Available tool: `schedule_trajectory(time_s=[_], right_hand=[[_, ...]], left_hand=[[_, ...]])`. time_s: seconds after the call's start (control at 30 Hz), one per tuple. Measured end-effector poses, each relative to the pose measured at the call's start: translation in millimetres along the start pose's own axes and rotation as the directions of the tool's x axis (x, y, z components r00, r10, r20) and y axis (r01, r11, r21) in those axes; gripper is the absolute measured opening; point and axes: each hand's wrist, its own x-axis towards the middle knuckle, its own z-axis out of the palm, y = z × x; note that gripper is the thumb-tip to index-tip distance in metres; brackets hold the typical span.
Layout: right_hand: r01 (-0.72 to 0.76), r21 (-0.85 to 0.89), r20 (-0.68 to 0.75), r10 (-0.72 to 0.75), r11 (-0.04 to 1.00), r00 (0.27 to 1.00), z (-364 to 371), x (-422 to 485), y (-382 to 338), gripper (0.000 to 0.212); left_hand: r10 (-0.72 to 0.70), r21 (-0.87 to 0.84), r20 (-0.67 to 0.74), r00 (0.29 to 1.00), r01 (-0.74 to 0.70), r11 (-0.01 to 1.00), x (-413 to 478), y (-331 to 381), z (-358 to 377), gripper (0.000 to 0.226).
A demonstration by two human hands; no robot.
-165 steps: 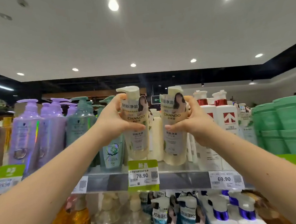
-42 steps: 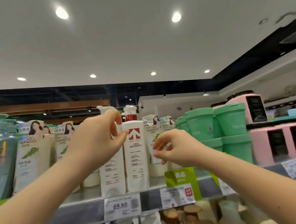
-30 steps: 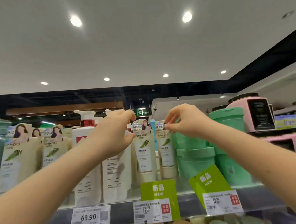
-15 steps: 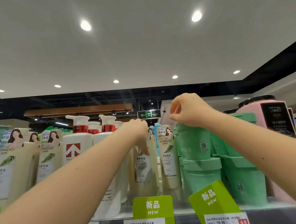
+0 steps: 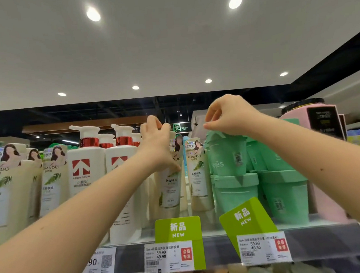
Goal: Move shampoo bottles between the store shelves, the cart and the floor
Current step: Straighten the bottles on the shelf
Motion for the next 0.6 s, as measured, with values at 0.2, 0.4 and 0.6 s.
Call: schedule_trajectory(time_s=[0.2, 0.4, 0.6], right_hand=[[-0.034, 0.05, -0.009, 0.034, 0.998, 0.999, -12.1, -5.1, -6.5, 0.016], [-0.044, 0.04, 0.018, 0.043, 0.998, 0.999, -21.4, -9.1, -12.1, 0.016], [-0.04, 0.065, 0.025, 0.038, 0.997, 0.999, -24.7, -8.1, -18.8, 0.014]], left_hand=[[-0.017, -0.558, -0.032, 0.999, -0.004, 0.83, -30.5, -0.3, 17.0, 0.107], [-0.028, -0.772, -0.084, 0.996, -0.048, 0.634, -52.7, -0.9, 3.5, 0.127], [-0.061, -0.86, -0.151, 0.987, -0.101, 0.5, -66.9, -9.4, -43.0, 0.124]])
